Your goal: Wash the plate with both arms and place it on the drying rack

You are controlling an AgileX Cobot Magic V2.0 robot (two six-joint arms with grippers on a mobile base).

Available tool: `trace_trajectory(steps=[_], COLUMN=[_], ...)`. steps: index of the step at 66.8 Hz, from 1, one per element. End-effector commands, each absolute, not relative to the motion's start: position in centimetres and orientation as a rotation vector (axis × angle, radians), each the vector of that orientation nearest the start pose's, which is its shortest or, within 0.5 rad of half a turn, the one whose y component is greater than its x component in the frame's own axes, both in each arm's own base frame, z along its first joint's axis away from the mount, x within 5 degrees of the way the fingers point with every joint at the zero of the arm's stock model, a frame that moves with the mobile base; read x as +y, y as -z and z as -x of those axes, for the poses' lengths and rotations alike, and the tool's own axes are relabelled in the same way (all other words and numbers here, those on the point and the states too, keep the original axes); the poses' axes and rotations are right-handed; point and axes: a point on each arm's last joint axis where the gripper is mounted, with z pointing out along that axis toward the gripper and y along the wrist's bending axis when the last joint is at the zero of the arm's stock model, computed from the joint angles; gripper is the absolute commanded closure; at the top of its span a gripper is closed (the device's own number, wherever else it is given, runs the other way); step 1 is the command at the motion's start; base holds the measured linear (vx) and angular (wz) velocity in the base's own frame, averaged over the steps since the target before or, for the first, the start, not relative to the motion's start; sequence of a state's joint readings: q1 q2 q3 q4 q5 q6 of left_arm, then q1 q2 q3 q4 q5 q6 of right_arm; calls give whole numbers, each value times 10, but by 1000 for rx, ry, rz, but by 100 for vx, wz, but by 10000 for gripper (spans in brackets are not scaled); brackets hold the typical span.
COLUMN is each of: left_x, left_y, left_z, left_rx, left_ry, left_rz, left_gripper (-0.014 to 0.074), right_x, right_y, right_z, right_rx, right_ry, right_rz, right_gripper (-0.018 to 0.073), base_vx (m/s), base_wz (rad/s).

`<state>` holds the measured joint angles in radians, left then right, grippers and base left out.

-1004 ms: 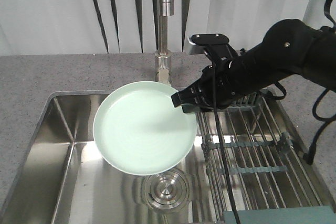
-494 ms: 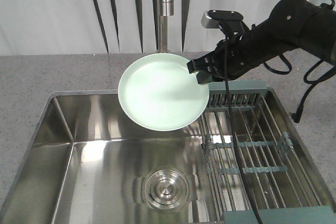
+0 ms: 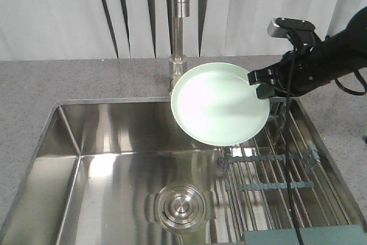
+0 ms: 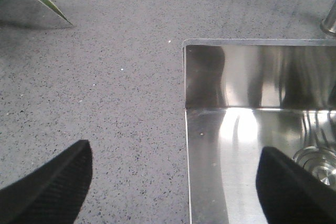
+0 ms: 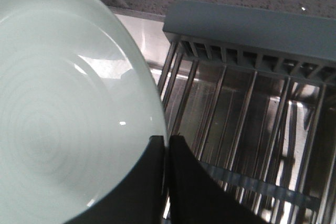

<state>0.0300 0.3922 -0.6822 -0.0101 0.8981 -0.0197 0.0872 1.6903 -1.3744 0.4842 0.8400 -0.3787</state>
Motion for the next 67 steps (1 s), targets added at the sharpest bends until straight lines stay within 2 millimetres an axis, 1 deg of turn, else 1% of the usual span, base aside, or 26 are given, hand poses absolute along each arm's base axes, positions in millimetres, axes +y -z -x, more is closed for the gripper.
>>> trace_trajectory(steps=[1,19,28,36,48,59,67], left_x=[1,1,1,1,1,1,1], left_y=[-345,-345,-345,-345,-345,-345,-345], left_z=[-61,-61,-61,-61,-61,-61,-61], left_rx=[2018,2018,2018,2018,2018,2018,2018], left_ry=[20,20,20,20,20,20,20], left_rz=[61,61,61,61,61,61,61], left_gripper=[11,11,11,11,11,11,11], right_x=[55,54,61,72,95,117,130], right_y=[-317,-314,-310,-308,-302,-304,-302], right_z=[-348,-316,-299,-287,-278,-273,-276], right_rx=[2424,2437,2440,2442,2447,2406,2404], right_ry=[-464,-467,-475,-495,-539,-574,-596], right_rz=[259,279,305,346,398,437,464], right_gripper=[561,561,561,561,561,561,561], base_vx=[0,0,0,0,0,0,0], base_wz=[0,0,0,0,0,0,0])
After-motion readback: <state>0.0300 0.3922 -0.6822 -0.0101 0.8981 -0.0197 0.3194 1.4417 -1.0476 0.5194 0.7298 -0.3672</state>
